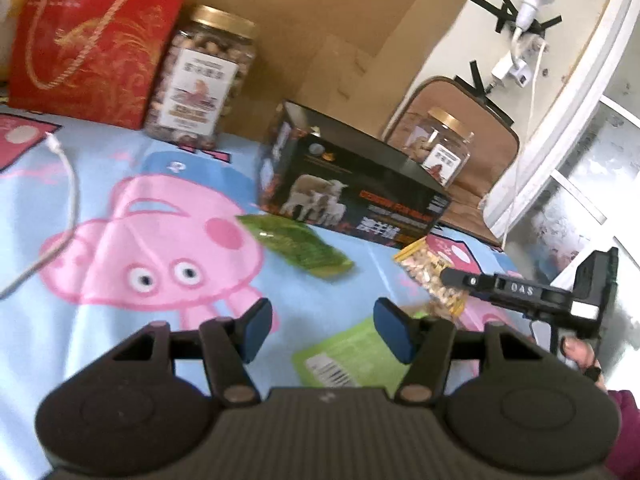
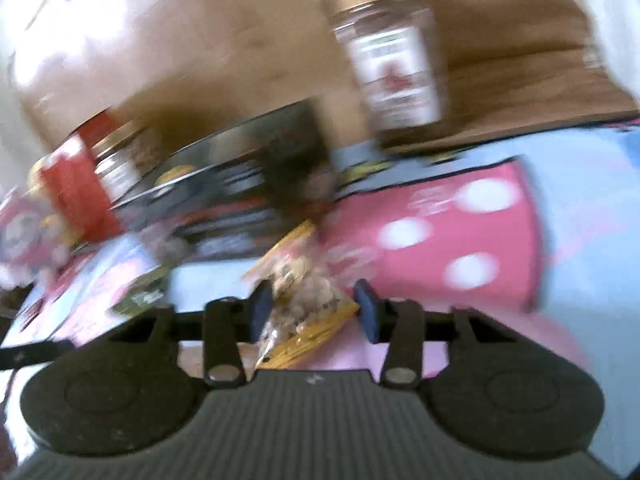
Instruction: Organize snacks
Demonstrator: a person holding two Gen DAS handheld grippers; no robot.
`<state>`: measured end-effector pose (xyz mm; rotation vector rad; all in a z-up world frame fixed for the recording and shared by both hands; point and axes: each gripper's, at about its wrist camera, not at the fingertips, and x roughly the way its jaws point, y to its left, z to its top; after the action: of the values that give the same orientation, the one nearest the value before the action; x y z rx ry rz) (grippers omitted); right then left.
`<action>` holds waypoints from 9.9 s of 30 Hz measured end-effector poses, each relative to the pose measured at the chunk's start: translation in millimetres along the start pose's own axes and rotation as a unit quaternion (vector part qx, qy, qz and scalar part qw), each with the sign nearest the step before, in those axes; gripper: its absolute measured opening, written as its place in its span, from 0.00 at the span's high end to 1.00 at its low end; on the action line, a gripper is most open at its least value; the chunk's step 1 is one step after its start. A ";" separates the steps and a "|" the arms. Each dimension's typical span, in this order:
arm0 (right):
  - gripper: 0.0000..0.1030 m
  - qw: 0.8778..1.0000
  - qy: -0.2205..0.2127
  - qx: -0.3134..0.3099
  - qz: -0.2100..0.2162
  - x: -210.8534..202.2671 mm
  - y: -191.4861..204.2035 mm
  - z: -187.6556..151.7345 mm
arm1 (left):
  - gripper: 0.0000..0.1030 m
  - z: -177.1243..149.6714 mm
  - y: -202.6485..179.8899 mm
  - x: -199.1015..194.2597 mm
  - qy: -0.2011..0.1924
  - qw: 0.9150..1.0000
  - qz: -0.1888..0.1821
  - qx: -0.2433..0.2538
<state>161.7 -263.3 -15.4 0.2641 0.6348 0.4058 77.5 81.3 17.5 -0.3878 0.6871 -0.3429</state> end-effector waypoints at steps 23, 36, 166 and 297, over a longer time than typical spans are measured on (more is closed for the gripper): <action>0.59 0.879 -0.029 -0.454 0.143 9.6 224.7 -84.7 | 0.31 -4.9 60.0 -57.1 -0.055 0.995 0.031 -0.079; 0.28 0.930 -0.003 -0.342 0.138 -4.0 193.7 -88.1 | 0.30 -4.1 50.3 -44.2 -0.044 0.996 0.056 -0.049; 0.98 0.961 -0.009 -0.258 0.100 11.2 228.3 -69.2 | 0.80 17.4 32.2 -54.5 -0.046 0.996 0.047 -0.067; 0.73 0.993 0.018 -0.060 0.096 -56.6 89.1 -71.1 | 0.61 -45.0 -23.8 -15.9 0.051 0.998 -0.031 0.037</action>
<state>50.9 -201.0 -9.2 0.2032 0.6208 0.6324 31.7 56.9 5.1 -0.3231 0.7600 -0.4484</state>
